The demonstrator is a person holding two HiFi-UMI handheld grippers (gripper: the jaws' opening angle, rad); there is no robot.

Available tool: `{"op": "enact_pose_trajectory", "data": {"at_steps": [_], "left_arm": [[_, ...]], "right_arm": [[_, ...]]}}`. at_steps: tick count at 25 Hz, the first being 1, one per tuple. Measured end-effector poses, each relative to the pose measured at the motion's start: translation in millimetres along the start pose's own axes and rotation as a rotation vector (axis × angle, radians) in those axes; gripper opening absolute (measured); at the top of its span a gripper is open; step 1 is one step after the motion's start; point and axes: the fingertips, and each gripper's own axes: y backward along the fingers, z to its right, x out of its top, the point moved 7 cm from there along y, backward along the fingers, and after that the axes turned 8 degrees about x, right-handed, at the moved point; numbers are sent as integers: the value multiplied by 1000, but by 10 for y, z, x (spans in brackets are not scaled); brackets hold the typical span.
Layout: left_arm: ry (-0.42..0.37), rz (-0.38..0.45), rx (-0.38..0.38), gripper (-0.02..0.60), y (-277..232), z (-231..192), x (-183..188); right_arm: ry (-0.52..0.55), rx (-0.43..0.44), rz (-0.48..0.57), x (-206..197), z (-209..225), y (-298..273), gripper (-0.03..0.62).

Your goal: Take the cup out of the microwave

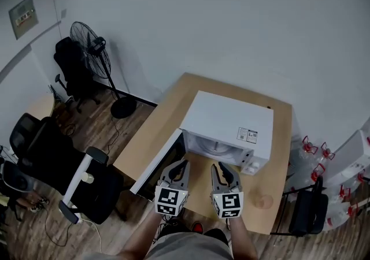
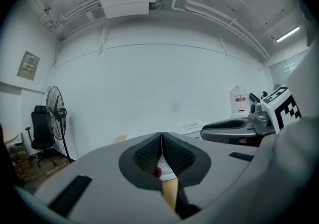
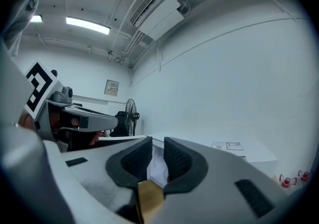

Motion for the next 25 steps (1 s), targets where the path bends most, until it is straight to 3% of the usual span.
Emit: {"op": "enact_pose_trajectory", "data": {"at_steps": [5, 25], "left_arm": [[4, -9, 9, 23, 38, -59, -56], [8, -14, 5, 23, 33, -132, -104]], "right_arm": [[-1, 4, -8, -26, -80, -43, 25], [-5, 23, -24, -44, -127, -77, 17]]}}
